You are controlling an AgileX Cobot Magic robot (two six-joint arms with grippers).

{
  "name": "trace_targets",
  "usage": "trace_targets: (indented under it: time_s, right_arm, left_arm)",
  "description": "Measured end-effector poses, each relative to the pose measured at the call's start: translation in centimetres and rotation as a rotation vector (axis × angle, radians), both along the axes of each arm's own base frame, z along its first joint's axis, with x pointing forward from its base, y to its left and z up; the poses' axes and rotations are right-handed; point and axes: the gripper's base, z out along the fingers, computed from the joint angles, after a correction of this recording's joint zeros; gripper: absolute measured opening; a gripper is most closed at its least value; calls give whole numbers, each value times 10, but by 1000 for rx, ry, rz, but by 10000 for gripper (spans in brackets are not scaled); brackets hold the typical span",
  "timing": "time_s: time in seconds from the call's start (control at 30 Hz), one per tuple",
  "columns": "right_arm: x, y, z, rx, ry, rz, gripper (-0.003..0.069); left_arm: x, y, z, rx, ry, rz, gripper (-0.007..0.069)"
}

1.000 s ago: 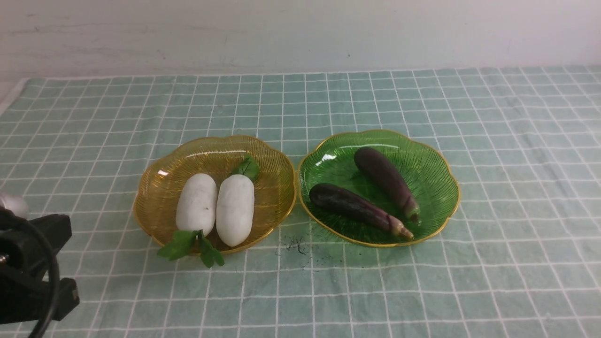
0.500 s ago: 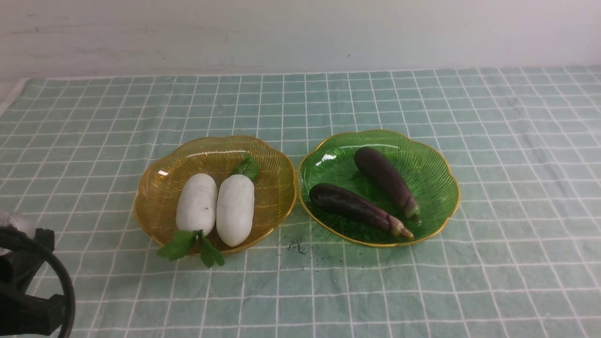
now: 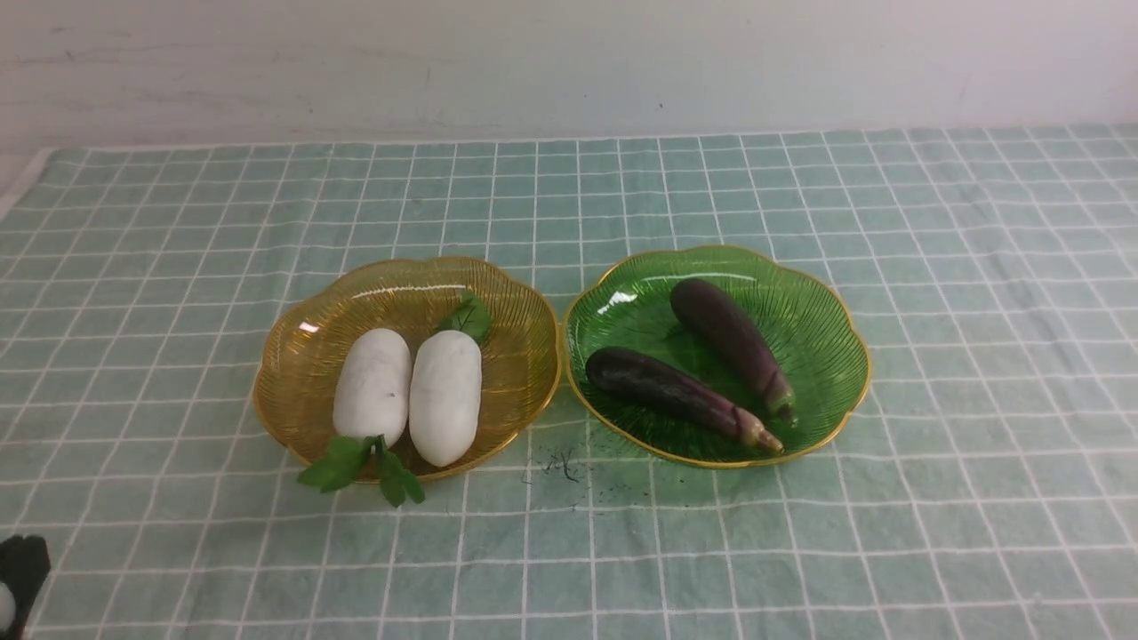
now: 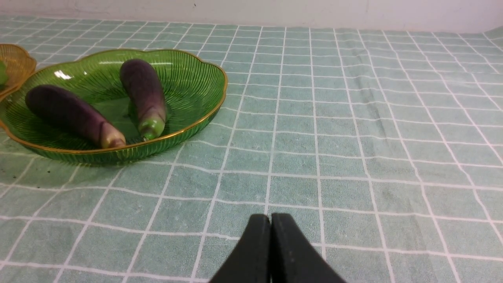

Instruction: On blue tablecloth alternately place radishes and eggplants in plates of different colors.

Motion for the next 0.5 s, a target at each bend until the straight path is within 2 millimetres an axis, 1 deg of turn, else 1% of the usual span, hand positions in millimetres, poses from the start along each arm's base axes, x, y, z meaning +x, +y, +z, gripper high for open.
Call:
trace_targets:
  time_s: [0.07,0.13,0.3,0.5]
  right_arm:
    - [0,0,0,0,0,0,-15]
    - [0,0,0,0,0,0,-15]
    - [0,0,0,0,0,0,-15]
    - [0,0,0,0,0,0,-15]
  left_arm:
    - [0,0,-12,-1,17,0,-8]
    - [0,0,-17,-11,36,0,-8]
    - [-1,0,-21,-17,75,0,-8]
    - [-1,0,-21,-17,79,0,-8]
